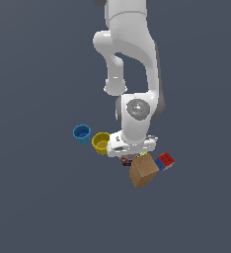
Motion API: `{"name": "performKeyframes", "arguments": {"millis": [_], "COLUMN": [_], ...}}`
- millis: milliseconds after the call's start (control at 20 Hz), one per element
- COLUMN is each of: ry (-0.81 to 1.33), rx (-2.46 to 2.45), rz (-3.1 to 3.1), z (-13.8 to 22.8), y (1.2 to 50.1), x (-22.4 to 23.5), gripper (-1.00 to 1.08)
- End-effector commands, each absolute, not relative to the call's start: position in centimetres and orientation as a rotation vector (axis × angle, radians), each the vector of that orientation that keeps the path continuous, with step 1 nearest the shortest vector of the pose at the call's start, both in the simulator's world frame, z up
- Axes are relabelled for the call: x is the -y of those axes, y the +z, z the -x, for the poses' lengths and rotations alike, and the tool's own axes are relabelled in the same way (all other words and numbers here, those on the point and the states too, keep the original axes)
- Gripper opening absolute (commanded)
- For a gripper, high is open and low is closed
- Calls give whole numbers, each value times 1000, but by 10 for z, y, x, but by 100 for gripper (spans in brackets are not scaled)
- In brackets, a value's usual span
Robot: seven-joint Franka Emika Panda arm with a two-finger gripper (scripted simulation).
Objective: Pick up a designated object from a clutter of objects.
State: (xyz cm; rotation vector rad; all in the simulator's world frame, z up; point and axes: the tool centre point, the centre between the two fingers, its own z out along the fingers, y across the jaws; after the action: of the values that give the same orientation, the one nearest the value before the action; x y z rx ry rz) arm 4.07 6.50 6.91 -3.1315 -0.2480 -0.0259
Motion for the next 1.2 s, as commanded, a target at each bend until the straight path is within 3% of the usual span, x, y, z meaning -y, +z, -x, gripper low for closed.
{"name": "performKeyframes", "arguments": {"millis": [0,550,1150], "ry": [-26,-23,-16], "rx": [248,248,248], "rz": [3132,3131,3129], "z": [-41,-43,-48], "y": [70,119,237], "x": [-64,-33,40], "gripper": [-100,-100,-100]}}
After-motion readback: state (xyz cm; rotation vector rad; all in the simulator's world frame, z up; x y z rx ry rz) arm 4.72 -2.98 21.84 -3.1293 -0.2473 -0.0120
